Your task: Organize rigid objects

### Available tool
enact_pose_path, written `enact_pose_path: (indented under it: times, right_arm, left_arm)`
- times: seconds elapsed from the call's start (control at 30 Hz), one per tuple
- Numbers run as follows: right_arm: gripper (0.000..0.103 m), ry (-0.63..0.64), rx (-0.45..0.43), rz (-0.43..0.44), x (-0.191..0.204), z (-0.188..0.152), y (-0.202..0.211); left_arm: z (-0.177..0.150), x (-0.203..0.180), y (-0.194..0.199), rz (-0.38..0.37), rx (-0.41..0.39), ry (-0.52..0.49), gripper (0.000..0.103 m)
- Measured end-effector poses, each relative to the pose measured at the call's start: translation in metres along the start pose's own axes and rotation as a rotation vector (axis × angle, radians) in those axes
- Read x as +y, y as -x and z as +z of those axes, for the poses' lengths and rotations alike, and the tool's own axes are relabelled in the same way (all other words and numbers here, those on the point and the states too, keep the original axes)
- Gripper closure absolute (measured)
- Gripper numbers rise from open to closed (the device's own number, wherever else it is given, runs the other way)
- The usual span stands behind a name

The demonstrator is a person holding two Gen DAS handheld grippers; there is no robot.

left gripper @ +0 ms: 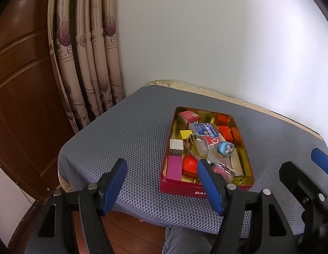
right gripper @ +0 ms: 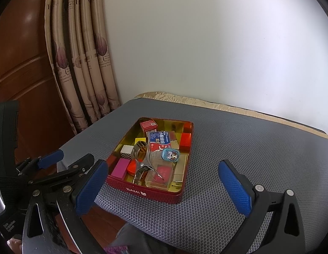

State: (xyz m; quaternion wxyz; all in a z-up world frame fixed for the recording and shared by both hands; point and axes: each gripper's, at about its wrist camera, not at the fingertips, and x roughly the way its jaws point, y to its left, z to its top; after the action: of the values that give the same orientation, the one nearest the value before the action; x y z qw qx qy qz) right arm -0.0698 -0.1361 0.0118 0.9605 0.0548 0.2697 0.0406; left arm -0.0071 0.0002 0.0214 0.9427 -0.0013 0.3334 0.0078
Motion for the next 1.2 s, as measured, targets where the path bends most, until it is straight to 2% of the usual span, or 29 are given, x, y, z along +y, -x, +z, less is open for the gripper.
enact_pose_path:
  times: [0.63, 0.8, 0.93, 1.2]
  right_arm:
    - [0.000, -0.004, 0.008, 0.002, 0.000, -0.002, 0.000]
    - [0.000, -0.007, 0.012, 0.005, -0.003, -0.003, -0.001]
    - [0.000, -0.008, 0.018, 0.006, -0.003, -0.003, -0.001]
    - [0.000, 0.007, 0.016, 0.012, 0.001, -0.004, 0.000]
  left_arm:
    - [0.001, 0.000, -0.004, -0.004, 0.015, -0.015, 0.032]
    - [0.000, -0.001, -0.009, -0.002, 0.027, -0.015, 0.020]
    - [-0.001, -0.002, -0.015, -0.009, 0.044, -0.025, 0.018]
    - [-0.006, -0.002, -0.013, 0.005, -0.019, -0.026, 0.018]
